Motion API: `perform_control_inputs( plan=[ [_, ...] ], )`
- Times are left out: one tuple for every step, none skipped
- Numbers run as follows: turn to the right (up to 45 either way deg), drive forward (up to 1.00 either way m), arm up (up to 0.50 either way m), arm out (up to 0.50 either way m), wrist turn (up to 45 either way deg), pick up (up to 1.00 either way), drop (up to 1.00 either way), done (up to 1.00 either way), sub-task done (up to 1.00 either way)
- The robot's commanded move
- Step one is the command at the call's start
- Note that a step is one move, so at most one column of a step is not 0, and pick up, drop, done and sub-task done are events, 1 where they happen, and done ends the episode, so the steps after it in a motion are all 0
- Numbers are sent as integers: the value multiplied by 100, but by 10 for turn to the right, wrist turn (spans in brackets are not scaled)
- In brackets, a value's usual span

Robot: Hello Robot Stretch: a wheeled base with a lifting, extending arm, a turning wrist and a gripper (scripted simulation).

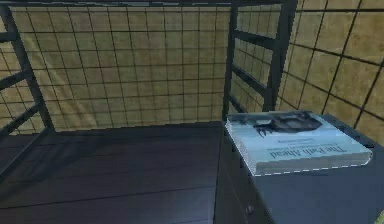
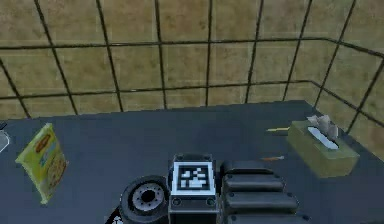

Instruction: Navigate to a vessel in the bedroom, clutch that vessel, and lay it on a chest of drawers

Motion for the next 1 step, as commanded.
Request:
perform_control_inputs(
  plan=[
    [0,15,0,0,0,0,0,0,0]
  ],
)
